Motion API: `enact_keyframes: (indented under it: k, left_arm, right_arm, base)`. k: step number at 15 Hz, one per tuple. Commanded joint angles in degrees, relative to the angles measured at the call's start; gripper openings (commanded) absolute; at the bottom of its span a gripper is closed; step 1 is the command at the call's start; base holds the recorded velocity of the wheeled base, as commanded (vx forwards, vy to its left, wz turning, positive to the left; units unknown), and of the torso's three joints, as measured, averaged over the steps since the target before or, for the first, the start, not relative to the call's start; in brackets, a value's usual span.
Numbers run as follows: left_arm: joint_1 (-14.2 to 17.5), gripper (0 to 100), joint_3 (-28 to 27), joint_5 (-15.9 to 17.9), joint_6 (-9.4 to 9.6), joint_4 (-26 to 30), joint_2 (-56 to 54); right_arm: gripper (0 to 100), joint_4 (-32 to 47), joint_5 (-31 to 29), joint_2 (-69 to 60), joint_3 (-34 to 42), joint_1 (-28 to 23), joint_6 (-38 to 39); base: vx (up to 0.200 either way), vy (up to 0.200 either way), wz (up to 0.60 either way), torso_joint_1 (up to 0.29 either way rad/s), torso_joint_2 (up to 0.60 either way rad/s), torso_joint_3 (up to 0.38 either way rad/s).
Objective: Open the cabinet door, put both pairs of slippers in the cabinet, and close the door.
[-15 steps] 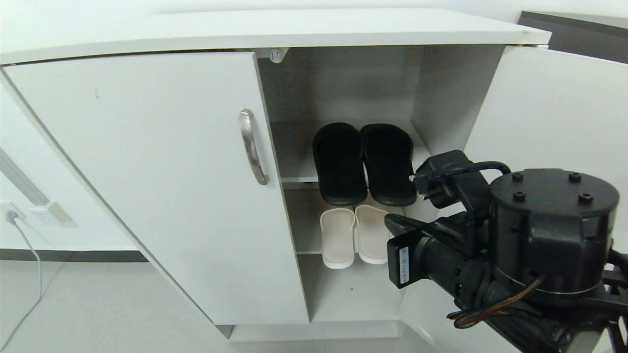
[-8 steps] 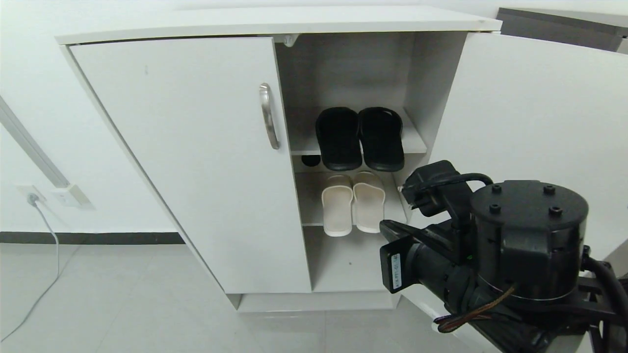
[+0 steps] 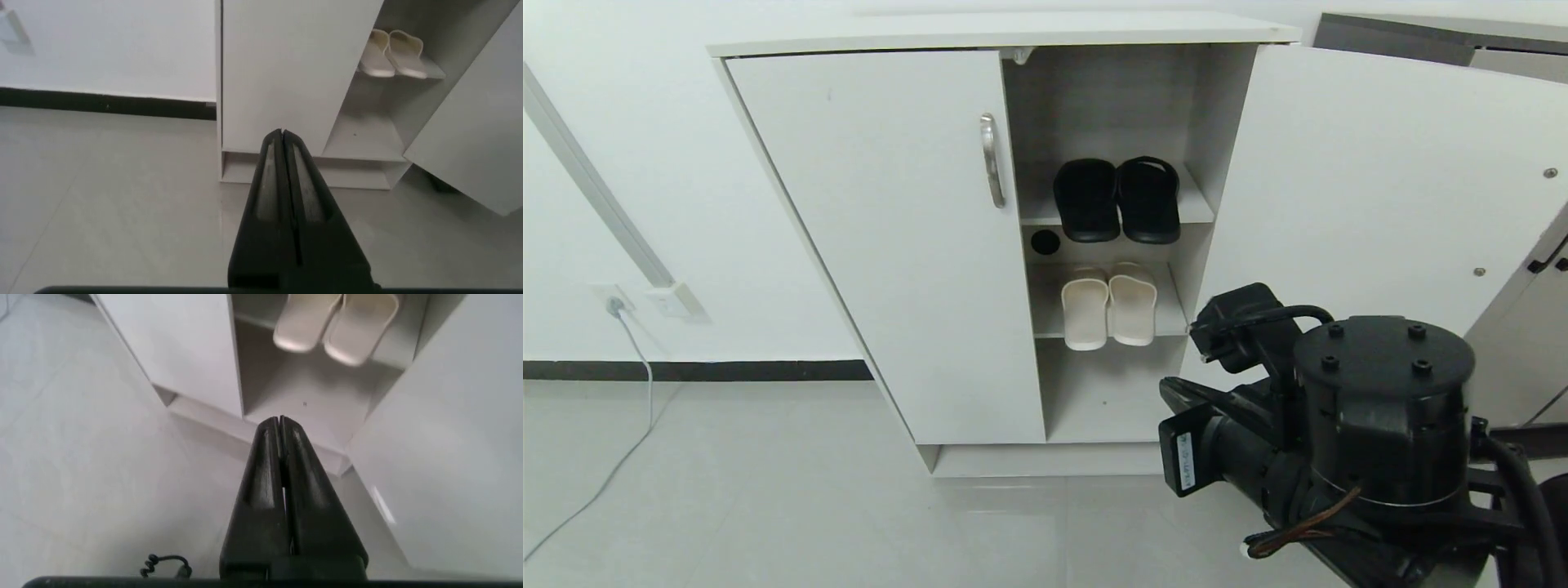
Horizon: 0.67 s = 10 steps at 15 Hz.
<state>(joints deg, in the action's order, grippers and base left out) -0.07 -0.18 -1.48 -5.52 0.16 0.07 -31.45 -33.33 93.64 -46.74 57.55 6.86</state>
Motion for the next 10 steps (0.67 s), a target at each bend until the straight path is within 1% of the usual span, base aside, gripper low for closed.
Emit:
enact_keyframes:
  k: [1,10]
  left_arm:
    - [0.07,0,0.01,-0.02,-0.01,0.02,0.01]
    - [-0.01,0,0.01,-0.02,-0.1,0.02,0.01]
  right_arm:
    - [0,-0.01,-0.07,0.41,0.33,-0.16,-0.1]
    - [0,-0.01,0.02,1.73,0.42,-0.69,-0.1]
  base:
    - [0.0,0.0,0.0,0.0,0.0,0.0]
    - [0.0,0.0,0.0,0.0,0.0,0.0]
